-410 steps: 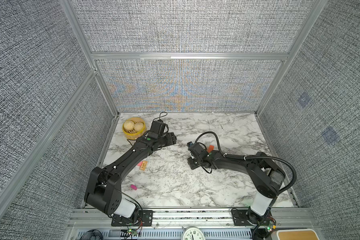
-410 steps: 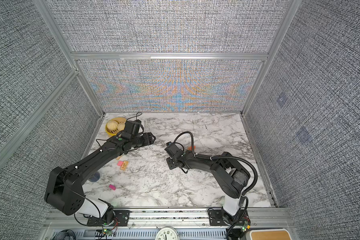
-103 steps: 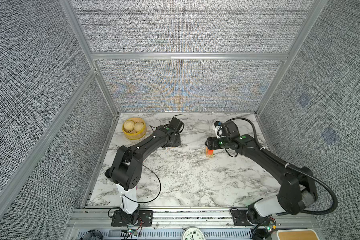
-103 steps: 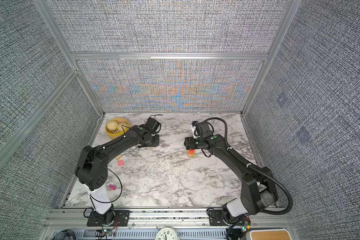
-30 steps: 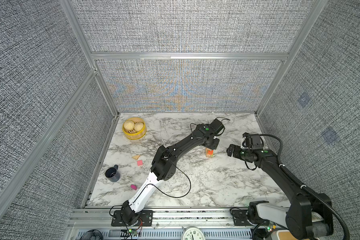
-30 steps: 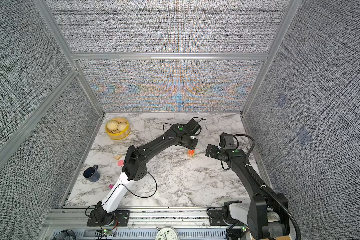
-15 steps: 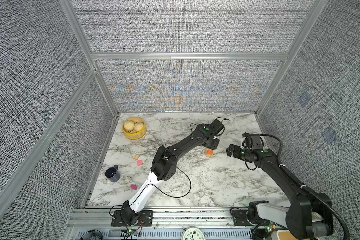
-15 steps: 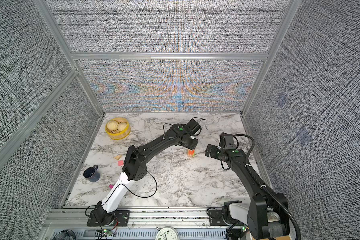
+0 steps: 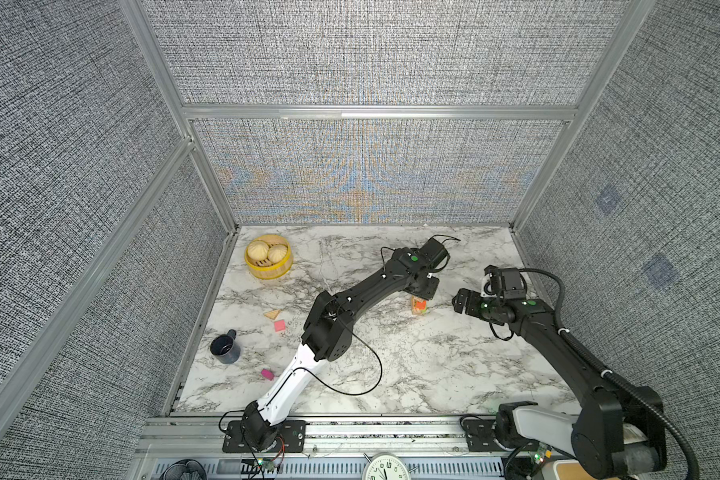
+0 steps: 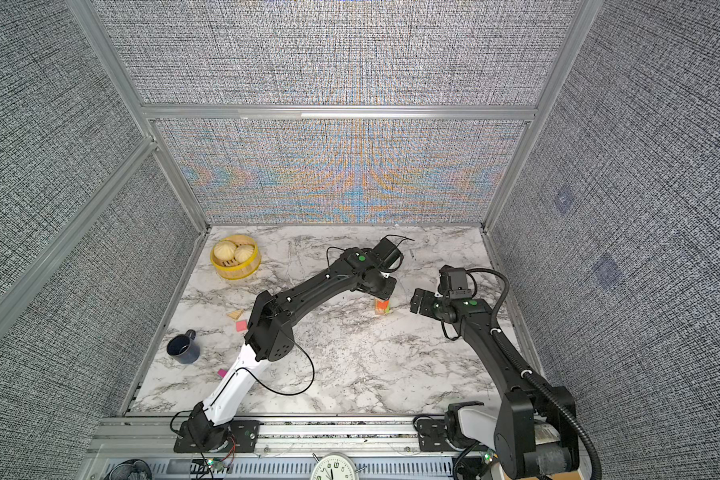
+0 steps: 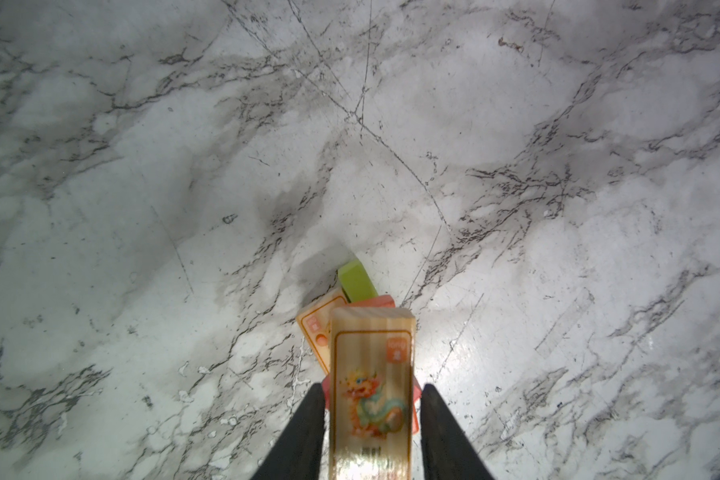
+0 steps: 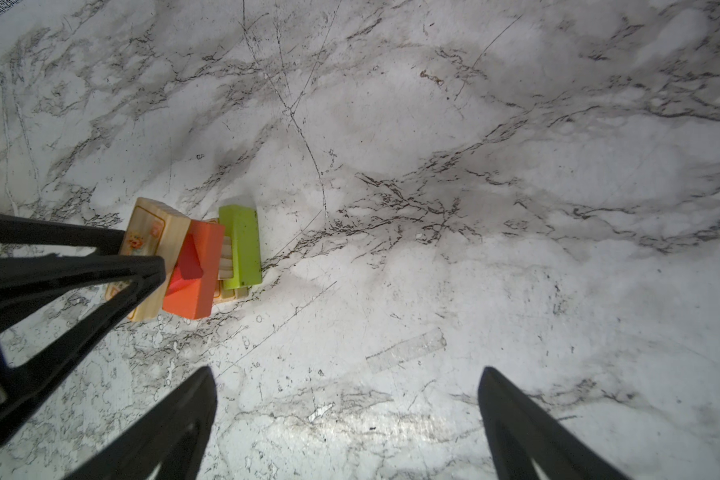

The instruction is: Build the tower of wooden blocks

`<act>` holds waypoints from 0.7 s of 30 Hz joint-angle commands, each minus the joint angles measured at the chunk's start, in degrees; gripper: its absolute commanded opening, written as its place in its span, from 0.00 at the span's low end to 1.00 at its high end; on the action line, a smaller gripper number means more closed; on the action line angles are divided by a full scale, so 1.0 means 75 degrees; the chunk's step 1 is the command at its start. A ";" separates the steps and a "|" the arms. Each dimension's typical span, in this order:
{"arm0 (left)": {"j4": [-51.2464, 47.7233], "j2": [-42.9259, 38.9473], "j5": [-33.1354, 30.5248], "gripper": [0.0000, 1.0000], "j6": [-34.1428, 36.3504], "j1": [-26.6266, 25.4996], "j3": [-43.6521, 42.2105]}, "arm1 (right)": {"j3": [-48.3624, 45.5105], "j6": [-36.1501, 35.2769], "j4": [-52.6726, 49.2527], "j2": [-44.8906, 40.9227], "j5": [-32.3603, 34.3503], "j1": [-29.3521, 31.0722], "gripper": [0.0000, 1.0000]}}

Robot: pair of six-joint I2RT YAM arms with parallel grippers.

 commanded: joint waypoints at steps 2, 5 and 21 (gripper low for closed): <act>0.0095 -0.0098 0.0050 0.60 0.0080 0.0011 -0.0050 | -0.0012 -0.0136 0.0082 -0.0057 -0.0153 0.0015 0.99; 0.0179 -0.0284 -0.0238 0.69 0.0130 0.0014 -0.0221 | -0.0146 -0.0282 0.0217 -0.0348 -0.0255 0.0015 0.99; 0.1330 -0.4153 -0.1598 0.98 -0.0616 0.0901 -0.4613 | -0.0130 -0.0611 0.1282 -0.0677 -0.0702 0.0609 0.95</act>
